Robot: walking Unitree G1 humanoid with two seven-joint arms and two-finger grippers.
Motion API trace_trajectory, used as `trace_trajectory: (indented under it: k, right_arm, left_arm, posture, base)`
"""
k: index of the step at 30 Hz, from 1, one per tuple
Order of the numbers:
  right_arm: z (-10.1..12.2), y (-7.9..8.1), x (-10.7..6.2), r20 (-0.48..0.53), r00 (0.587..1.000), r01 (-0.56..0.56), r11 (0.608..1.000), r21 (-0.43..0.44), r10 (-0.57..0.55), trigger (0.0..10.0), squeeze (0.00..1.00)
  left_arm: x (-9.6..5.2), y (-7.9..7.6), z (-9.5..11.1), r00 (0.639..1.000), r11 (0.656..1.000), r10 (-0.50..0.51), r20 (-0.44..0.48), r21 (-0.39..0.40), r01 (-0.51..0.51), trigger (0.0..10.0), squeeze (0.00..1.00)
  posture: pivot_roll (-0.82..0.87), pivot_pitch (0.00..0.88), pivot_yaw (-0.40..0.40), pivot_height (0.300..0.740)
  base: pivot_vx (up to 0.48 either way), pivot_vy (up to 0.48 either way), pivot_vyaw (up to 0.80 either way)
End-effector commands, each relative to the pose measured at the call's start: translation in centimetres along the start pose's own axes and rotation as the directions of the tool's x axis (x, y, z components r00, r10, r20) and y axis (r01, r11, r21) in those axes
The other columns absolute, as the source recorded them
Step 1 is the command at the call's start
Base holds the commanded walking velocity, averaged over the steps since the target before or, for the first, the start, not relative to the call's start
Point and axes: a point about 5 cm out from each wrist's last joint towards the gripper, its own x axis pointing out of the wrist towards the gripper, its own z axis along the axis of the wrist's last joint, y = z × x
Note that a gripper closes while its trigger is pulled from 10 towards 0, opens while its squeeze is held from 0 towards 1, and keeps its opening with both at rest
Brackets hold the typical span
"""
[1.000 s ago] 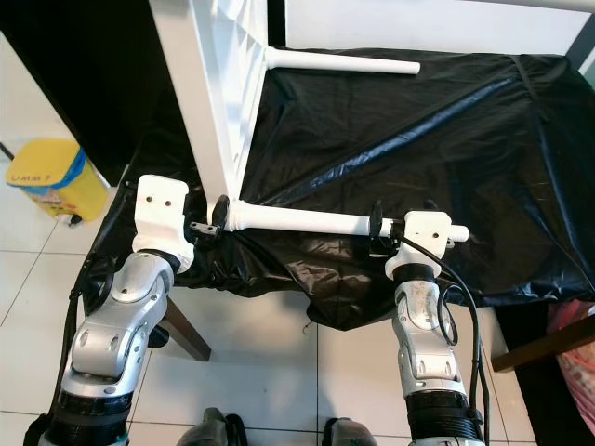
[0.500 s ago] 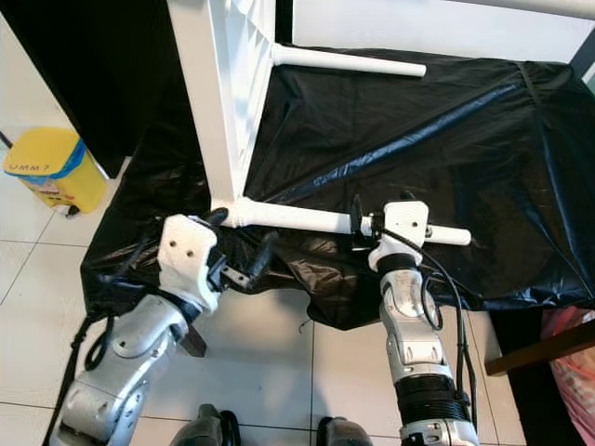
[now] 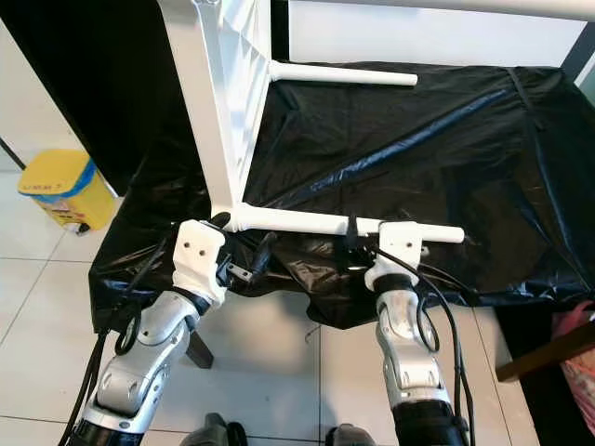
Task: Building children table
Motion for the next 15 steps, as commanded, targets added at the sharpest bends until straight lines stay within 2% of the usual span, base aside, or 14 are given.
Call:
trace_trajectory:
  k: [1,8,15]
  right_arm:
    - [-0.4,-0.1,-0.7,-0.003,1.0,0.005,1.0,-0.02,-0.006,10.0,0.0]
    - [-0.1,-0.6,-1.4,0.005,0.999,0.04,0.999,-0.022,-0.04,10.0,0.0]
    - [-0.2,-0.9,-3.0,-0.003,1.0,0.007,0.998,-0.059,-0.007,10.0,0.0]
  left_arm:
    - [-0.1,0.6,-0.8,1.0,0.999,0.004,-0.016,-0.04,-0.005,10.0,0.0]
    - [-0.1,0.7,-1.1,1.0,0.998,0.016,0.009,-0.054,-0.015,10.0,0.0]
    - [-0.3,1.1,-1.8,1.0,0.998,0.008,0.009,-0.057,-0.008,10.0,0.0]
  posture:
    - [-0.13,0.028,0.025,0.74]
    - [-0.12,0.032,0.036,0.74]
    - [-0.12,0.029,0.032,0.74]
  base:
    - [0.0,0.0,0.0]
    - [0.0,0.0,0.0]
    - [0.0,0.0,0.0]
